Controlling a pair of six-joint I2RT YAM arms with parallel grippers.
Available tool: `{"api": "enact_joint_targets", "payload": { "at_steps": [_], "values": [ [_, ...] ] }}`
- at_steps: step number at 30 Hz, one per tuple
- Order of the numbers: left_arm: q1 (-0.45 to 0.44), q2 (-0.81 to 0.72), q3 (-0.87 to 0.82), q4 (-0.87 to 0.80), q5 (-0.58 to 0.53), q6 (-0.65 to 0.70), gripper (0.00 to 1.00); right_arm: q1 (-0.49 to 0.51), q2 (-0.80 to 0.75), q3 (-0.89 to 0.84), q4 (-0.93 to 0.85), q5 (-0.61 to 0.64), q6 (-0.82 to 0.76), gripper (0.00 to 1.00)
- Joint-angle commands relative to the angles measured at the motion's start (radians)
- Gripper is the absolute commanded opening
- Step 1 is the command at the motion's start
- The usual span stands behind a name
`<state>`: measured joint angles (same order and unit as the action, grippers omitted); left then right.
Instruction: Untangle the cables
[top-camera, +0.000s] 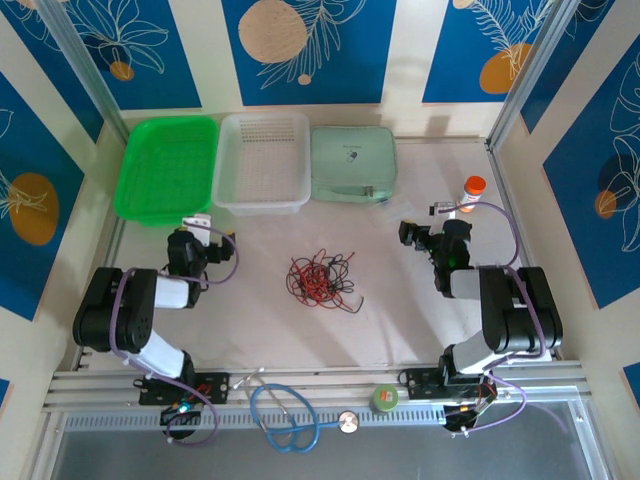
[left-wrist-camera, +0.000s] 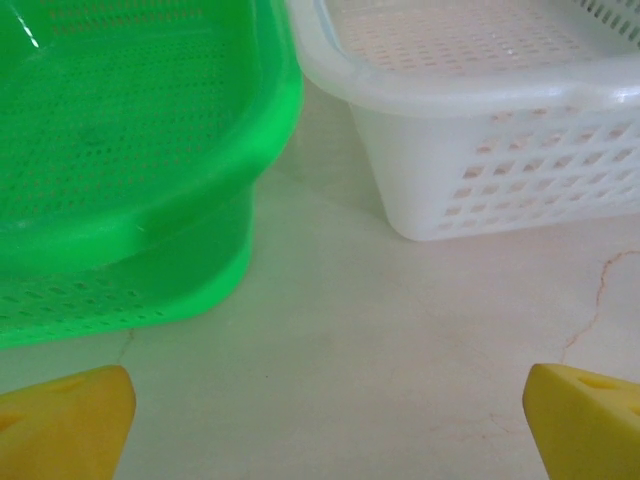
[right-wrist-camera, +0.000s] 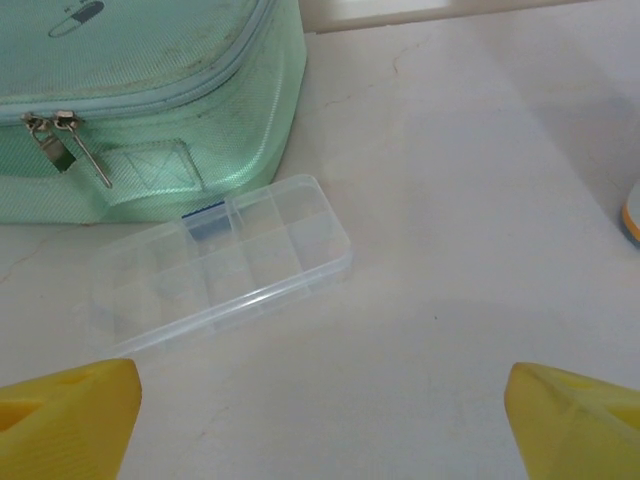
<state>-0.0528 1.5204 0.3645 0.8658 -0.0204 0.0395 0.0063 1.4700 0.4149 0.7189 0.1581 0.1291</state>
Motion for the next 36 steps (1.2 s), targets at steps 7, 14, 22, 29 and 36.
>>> {"api": "enact_joint_targets", "payload": {
  "at_steps": [7, 14, 22, 29, 36],
  "values": [
    [-0.006, -0.502, 0.132, -0.594, -0.109, -0.218, 0.93, 0.086, -0.321, 0.292, -0.78, 0.132, 0.092, 0.95],
    [-0.155, -0.596, 0.186, -0.803, 0.08, -0.45, 0.89, 0.291, -0.338, 0.466, -1.263, 0.016, 0.24, 0.86],
    [-0.431, -0.48, 0.249, -0.895, 0.159, -0.593, 0.98, 0.521, -0.301, 0.477, -1.311, -0.127, 0.469, 0.72],
    [-0.568, -0.166, 0.341, -0.749, 0.227, -0.724, 0.95, 0.634, -0.142, 0.49, -1.189, -0.175, 0.638, 0.61],
    [-0.631, 0.085, 0.494, -0.829, 0.247, -0.748, 0.89, 0.687, -0.009, 0.517, -1.107, -0.173, 0.77, 0.56]
  ]
}}
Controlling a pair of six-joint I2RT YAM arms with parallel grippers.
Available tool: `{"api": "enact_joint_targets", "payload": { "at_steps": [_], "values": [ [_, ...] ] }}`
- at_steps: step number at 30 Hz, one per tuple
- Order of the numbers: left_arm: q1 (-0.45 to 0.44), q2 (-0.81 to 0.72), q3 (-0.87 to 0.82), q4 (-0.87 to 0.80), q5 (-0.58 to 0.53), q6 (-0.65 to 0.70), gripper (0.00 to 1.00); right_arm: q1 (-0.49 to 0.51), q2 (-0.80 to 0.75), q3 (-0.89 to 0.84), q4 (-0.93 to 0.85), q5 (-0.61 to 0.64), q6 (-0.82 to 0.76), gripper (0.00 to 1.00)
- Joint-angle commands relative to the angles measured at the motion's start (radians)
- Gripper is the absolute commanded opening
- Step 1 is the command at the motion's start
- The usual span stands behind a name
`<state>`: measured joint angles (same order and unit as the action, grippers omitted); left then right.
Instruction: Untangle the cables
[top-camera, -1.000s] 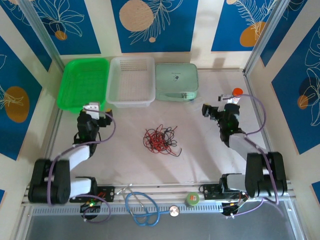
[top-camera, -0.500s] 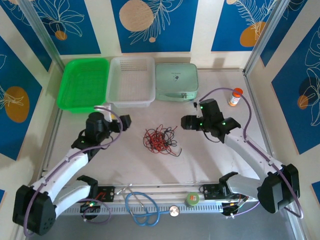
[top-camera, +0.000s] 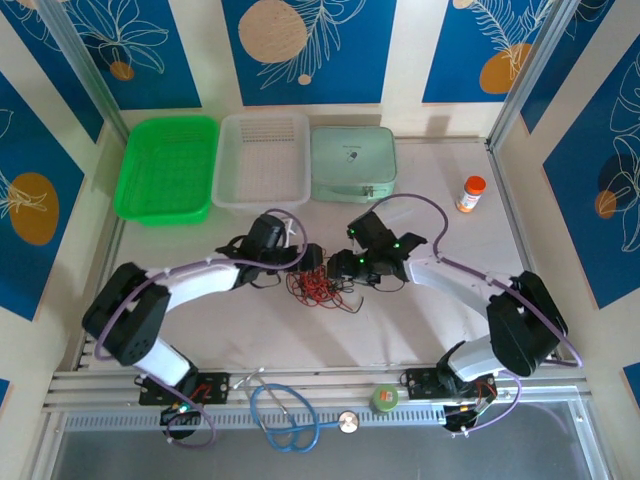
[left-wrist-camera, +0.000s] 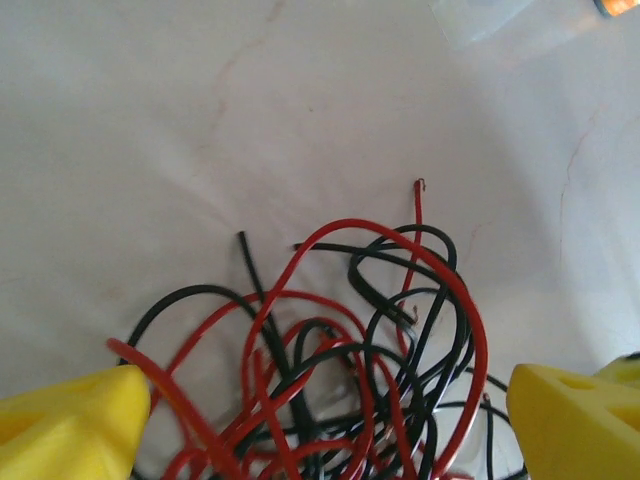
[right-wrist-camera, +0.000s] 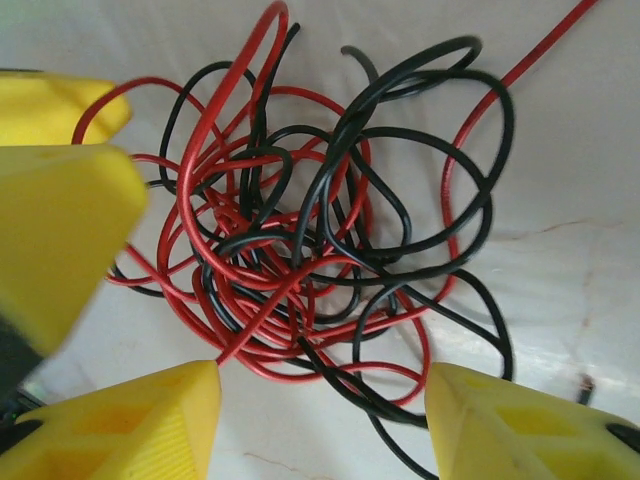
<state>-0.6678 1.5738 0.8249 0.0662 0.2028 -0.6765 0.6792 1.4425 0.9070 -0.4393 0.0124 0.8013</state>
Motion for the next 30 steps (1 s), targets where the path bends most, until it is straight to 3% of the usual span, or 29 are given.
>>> {"api": "enact_joint_targets", "payload": {
  "at_steps": [1, 7, 10, 12, 19, 25, 30],
  "values": [
    [-0.018, 0.04, 0.033, -0.036, 0.016, -0.036, 0.87, 0.017, 0.025, 0.019, 0.07, -0.028, 0.119, 0.56],
    [-0.017, 0.011, 0.002, -0.117, -0.043, -0.029, 0.68, 0.014, 0.037, -0.035, 0.175, -0.033, 0.232, 0.51],
    [-0.018, -0.032, -0.041, -0.119, -0.054, -0.037, 0.65, 0.005, 0.032, -0.057, 0.217, -0.05, 0.274, 0.5],
    [-0.016, -0.082, -0.072, -0.117, -0.068, -0.041, 0.67, 0.002, 0.032, -0.068, 0.23, -0.06, 0.297, 0.5],
    [-0.016, -0.25, -0.026, -0.257, -0.101, 0.04, 0.89, 0.015, 0.1, -0.061, 0.248, -0.096, 0.342, 0.51],
    [-0.018, -0.355, -0.048, -0.322, -0.115, 0.057, 0.89, 0.056, 0.157, -0.048, 0.225, -0.067, 0.375, 0.51],
    [-0.022, -0.38, -0.206, -0.127, 0.05, 0.125, 0.89, 0.066, 0.186, -0.045, 0.223, -0.054, 0.385, 0.47]
  ]
}}
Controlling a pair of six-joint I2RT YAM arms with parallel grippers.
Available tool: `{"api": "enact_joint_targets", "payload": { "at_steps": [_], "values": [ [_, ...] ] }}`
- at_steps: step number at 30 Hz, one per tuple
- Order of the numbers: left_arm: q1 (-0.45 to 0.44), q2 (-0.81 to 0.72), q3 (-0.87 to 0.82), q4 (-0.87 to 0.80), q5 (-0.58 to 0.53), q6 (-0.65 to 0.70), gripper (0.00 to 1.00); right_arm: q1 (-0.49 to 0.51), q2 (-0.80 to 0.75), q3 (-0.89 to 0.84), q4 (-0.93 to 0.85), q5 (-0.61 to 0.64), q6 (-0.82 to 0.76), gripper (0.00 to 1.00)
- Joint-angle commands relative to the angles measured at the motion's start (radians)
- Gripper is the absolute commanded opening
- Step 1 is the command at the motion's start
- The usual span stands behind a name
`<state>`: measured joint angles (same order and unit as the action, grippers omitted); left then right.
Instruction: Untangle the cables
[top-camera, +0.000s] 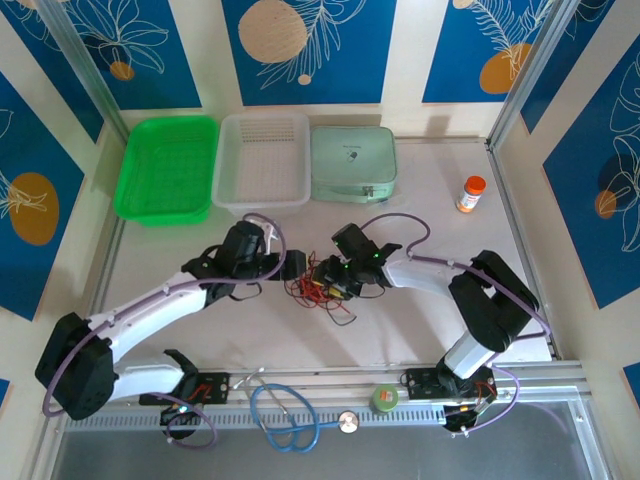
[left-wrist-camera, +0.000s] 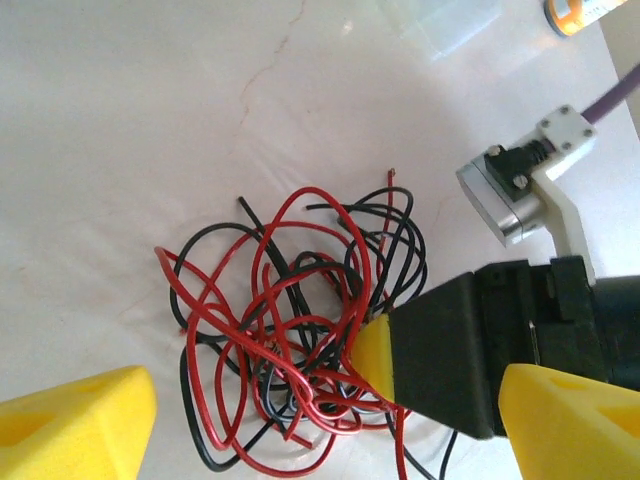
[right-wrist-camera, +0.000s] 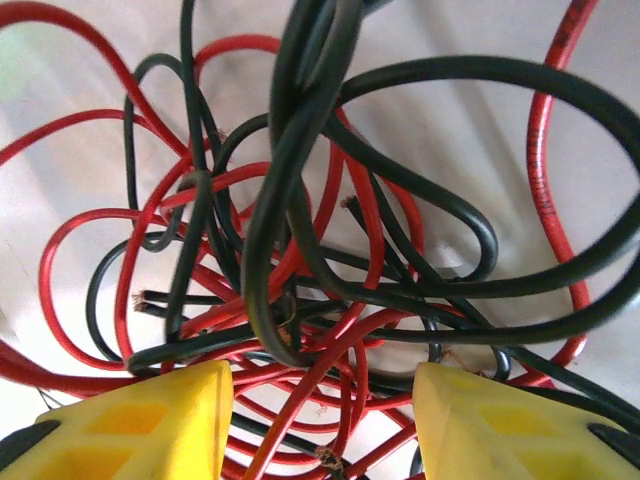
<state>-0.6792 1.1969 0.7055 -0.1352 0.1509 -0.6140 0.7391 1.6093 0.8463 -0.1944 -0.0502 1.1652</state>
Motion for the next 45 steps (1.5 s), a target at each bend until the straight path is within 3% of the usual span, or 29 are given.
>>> {"api": "enact_joint_targets", "payload": {
  "at_steps": [1, 5, 8, 17, 27, 31, 36, 39, 43, 45],
  "values": [
    [-0.014, -0.001, -0.128, 0.124, 0.121, 0.078, 0.9, 0.006, 0.022, 0.018, -0.023, 0.012, 0.019, 0.42],
    [-0.017, 0.035, -0.202, 0.226, 0.145, 0.135, 0.91, -0.002, 0.024, 0.025, -0.035, 0.017, 0.002, 0.14],
    [-0.017, 0.055, -0.22, 0.283, 0.157, 0.176, 0.91, -0.016, 0.006, 0.033, -0.069, 0.024, -0.021, 0.0],
    [-0.017, 0.202, -0.119, 0.313, 0.169, 0.256, 0.91, -0.102, -0.104, 0.011, -0.163, -0.035, -0.115, 0.0],
    [-0.017, 0.41, -0.013, 0.441, 0.256, 0.241, 0.89, -0.157, -0.098, -0.046, -0.103, -0.126, -0.123, 0.0],
    [-0.017, 0.491, 0.044, 0.429, 0.272, 0.244, 0.83, -0.154, -0.091, -0.058, -0.082, -0.12, -0.106, 0.0],
    [-0.019, 0.56, 0.091, 0.392, 0.266, 0.27, 0.68, -0.155, -0.103, -0.067, -0.086, -0.104, -0.099, 0.0],
    [-0.02, 0.584, 0.1, 0.381, 0.263, 0.278, 0.46, -0.158, -0.114, -0.072, -0.093, -0.096, -0.099, 0.0],
    [-0.02, 0.577, 0.087, 0.375, 0.241, 0.273, 0.04, -0.167, -0.137, -0.079, -0.106, -0.079, -0.098, 0.0],
    [-0.02, 0.535, 0.071, 0.345, 0.187, 0.283, 0.0, -0.174, -0.155, -0.083, -0.127, -0.063, -0.103, 0.0]
  ]
}}
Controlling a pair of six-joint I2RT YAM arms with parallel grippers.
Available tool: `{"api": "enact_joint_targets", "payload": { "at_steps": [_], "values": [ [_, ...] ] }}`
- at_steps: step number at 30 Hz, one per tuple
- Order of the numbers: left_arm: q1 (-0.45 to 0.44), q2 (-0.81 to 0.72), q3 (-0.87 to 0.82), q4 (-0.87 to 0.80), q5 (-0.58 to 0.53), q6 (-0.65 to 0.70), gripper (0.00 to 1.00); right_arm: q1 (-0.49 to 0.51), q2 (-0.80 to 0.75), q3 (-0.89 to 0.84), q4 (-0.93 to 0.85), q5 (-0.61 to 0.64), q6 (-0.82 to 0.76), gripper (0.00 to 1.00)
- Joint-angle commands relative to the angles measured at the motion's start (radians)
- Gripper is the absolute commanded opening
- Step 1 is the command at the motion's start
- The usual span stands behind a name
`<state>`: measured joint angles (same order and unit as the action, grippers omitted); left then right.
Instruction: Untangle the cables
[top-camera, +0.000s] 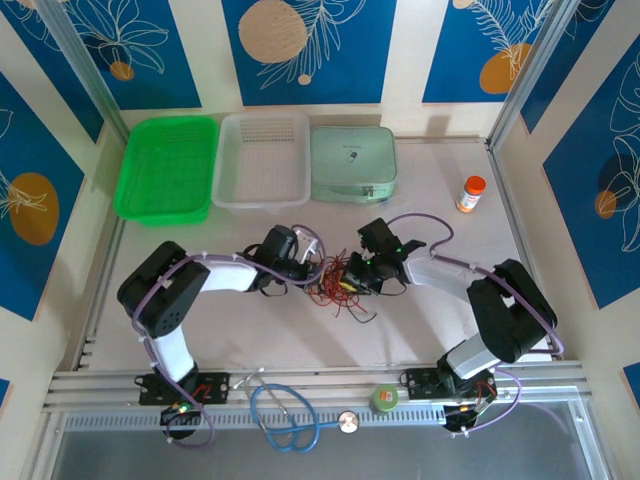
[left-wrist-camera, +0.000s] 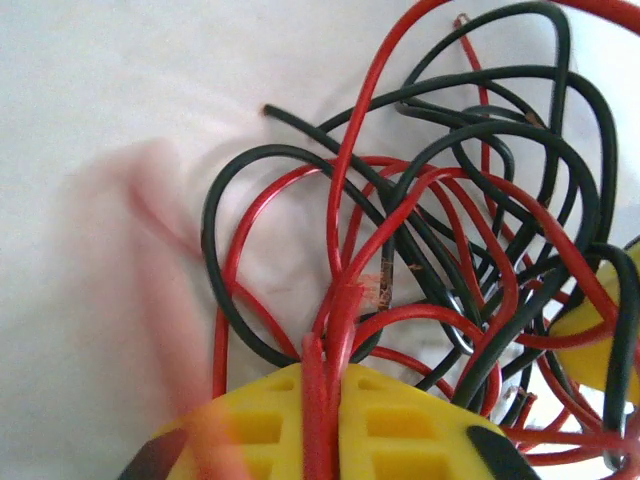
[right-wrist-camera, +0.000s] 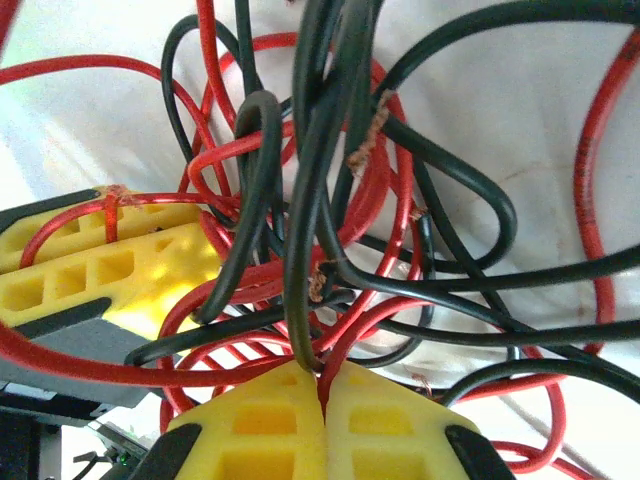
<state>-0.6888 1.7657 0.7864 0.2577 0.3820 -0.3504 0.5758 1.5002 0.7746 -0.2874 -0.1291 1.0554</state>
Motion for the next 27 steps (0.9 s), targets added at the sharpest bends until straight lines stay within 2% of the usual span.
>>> {"api": "enact_joint_targets", "payload": {
  "at_steps": [1, 7, 10, 14, 19, 21, 25, 27],
  "values": [
    [-0.01, -0.067, -0.018, -0.079, -0.082, 0.03, 0.0, -0.018, -0.057, -0.014, -0.049, 0.031, 0.001, 0.0],
    [-0.007, -0.3, 0.007, -0.363, -0.316, 0.115, 0.0, -0.055, -0.128, -0.027, -0.167, 0.129, -0.045, 0.0],
    [-0.008, -0.388, 0.016, -0.443, -0.373, 0.134, 0.0, -0.062, -0.145, -0.028, -0.21, 0.172, -0.057, 0.0],
    [-0.008, -0.435, -0.005, -0.45, -0.38, 0.128, 0.0, -0.056, -0.139, -0.036, -0.208, 0.173, -0.053, 0.01],
    [-0.007, -0.381, -0.057, -0.354, -0.308, 0.068, 0.0, 0.001, -0.116, 0.034, -0.244, 0.171, -0.102, 0.41],
    [-0.007, -0.354, -0.077, -0.305, -0.278, 0.038, 0.0, 0.047, -0.119, 0.104, -0.32, 0.214, -0.136, 0.53],
    [-0.007, -0.32, -0.098, -0.242, -0.24, -0.003, 0.0, 0.131, -0.129, 0.219, -0.433, 0.279, -0.144, 0.69],
    [-0.007, -0.324, -0.104, -0.229, -0.229, -0.015, 0.0, 0.152, -0.134, 0.236, -0.422, 0.256, -0.11, 0.71]
  ]
}}
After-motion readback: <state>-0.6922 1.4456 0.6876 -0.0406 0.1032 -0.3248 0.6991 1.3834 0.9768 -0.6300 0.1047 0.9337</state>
